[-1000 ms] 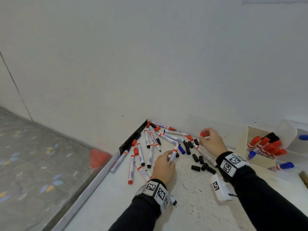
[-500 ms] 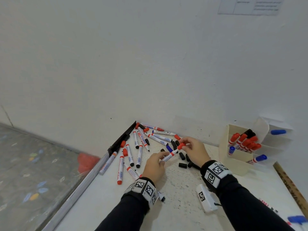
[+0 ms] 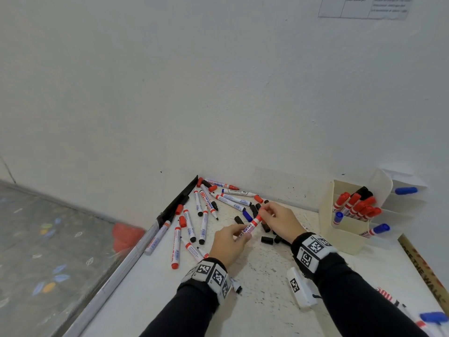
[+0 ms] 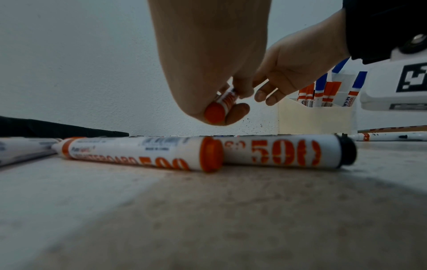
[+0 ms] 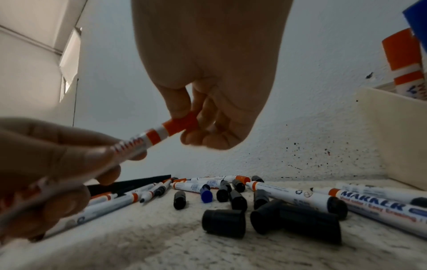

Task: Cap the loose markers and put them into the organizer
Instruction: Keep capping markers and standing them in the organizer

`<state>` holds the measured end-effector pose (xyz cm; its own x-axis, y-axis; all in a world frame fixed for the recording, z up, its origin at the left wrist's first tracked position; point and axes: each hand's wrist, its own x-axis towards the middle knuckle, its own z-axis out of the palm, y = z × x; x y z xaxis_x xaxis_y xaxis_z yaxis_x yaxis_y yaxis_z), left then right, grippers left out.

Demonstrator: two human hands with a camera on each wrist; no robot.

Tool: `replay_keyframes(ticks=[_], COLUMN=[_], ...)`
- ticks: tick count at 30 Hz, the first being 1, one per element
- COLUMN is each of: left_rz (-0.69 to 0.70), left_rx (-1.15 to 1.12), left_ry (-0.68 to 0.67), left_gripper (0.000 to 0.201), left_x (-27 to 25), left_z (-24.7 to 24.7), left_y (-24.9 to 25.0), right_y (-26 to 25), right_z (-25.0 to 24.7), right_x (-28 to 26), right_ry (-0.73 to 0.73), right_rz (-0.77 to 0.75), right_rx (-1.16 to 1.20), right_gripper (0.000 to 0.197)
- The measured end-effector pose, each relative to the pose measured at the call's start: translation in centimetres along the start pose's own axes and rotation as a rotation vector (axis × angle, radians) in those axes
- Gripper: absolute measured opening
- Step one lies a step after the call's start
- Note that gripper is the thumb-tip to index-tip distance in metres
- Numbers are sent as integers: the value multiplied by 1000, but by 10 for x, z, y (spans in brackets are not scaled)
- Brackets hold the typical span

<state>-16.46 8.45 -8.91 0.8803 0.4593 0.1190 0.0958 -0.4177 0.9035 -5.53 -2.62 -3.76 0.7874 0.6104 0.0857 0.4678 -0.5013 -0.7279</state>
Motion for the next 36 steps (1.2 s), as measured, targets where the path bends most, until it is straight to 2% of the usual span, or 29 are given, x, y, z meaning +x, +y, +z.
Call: replay_keyframes(ticks=[2,4,7,9,11,13,16,20,25,27,29,30,31,33,36], left_rz=[24,56,45,-62,-203,-286,-296,-257,-181,-221,-305,-364,-427,-501,-527], left_rx=[5,21,-31,-115,-297,-429,-480,-460,-149,-62,139,263,386,604,704], left_ry=[-24,-52,-113,-175,-269,-334,-360,-325,-318,-181,28,80,76,-22,-101], left_gripper=[19,23,32,33,39,44,45,43,42,34,26,24,23,27,37], left_x=[-1,-3,-5,-4,-6,-7,-7,-9,-13,-12,-12,-13,-17,-24,-26], left_z=[0,-1,-2,-3,-4,-5,-7,-7,-28,-44,-58,-64,-68,-70,-60], left_y=[2,6,8,10,13,17,20,21,27,23,14,10,8,5,-4], right_y=[1,1,-2,-4,-5,-5,-8,-10,-7,-2,1,2,4,6,12], right_z=[4,10,20,24,24,21,14,6,-11,-21,-32,-38,-44,-58,-81], right_x=[1,3,3,1,-2,-6,-9,-11,-19,-21,-22,-22,-22,-20,-16], right_ry=[3,13,14,9,-1,-35,-92,-103,20,79,159,207,251,308,409], right_rz=[29,76,81,51,-2,-57,-119,-149,-97,-54,-26,-19,-14,-13,-17], right_rx=[-75,-100,-42,0,66,139,131,13,6,86,128,144,156,155,152], right_gripper=[35,42,43,40,37,34,32,38,38,36,32,30,29,27,20])
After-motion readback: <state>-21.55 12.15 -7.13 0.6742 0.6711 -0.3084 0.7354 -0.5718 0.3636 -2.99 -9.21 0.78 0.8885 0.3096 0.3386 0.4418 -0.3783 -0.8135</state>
